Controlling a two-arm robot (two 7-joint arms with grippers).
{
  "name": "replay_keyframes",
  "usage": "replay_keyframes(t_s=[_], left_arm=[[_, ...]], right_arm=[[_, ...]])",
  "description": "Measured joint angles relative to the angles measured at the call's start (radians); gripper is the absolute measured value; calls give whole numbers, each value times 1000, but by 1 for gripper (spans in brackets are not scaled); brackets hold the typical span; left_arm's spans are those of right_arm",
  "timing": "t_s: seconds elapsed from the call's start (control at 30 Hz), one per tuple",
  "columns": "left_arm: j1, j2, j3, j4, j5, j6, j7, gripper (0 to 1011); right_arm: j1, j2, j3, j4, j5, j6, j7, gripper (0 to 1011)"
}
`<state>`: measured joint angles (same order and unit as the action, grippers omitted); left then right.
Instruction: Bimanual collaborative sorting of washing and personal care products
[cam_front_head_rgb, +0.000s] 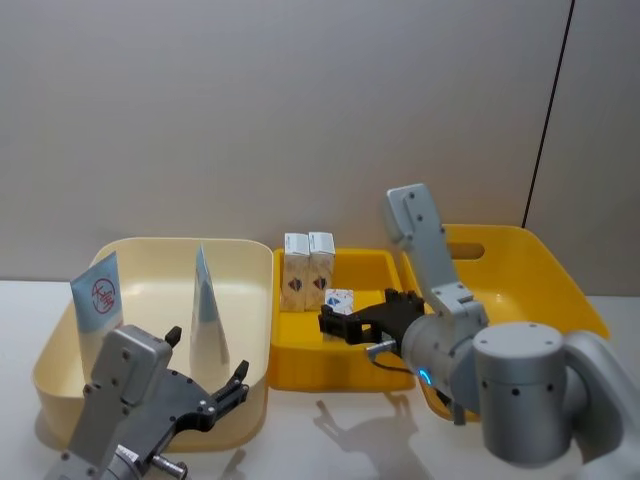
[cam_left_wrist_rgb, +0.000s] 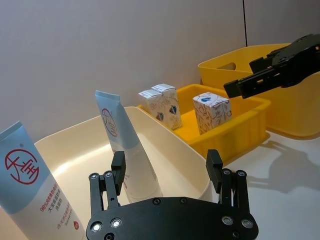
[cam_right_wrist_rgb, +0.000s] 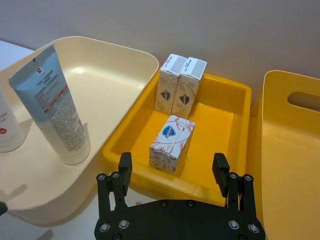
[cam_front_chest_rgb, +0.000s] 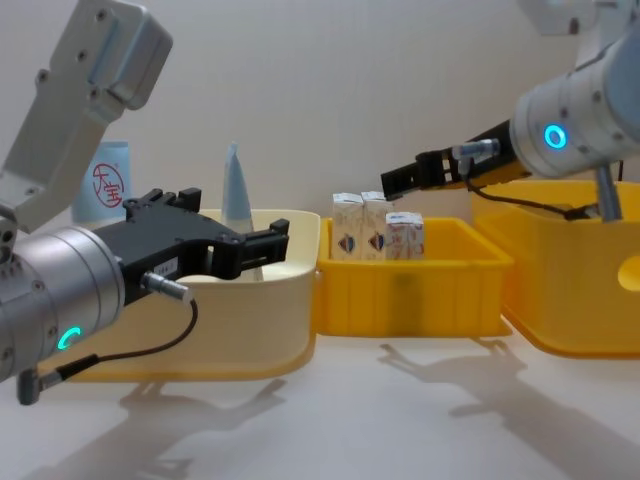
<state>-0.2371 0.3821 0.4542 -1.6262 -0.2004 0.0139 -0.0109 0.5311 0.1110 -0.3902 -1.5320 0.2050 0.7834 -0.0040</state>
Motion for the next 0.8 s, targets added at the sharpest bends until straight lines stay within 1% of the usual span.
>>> replay_keyframes(t_s=[0.13, 0.17, 0.23, 0.43, 0.63, 0.8], left_arm=[[0, 0, 0, 0, 0, 0, 0, 1003], [0, 0, 0, 0, 0, 0, 0, 1003], [0, 0, 0, 0, 0, 0, 0, 1003], [0, 0, 0, 0, 0, 0, 0, 1003], [0, 0, 0, 0, 0, 0, 0, 1003], [0, 0, 0, 0, 0, 0, 0, 1003]], right_arm=[[16, -7, -3, 25, -9, 2, -6, 1001], [27, -13, -3, 46, -14, 3, -10, 1001], [30, -15, -3, 51, -15, 3, -11, 1001], [54, -35, 1, 99, -20, 3, -17, 1001], [77, -63, 10, 157, -20, -11, -23, 1001], [88, -76, 13, 189, -23, -22, -25, 1001]])
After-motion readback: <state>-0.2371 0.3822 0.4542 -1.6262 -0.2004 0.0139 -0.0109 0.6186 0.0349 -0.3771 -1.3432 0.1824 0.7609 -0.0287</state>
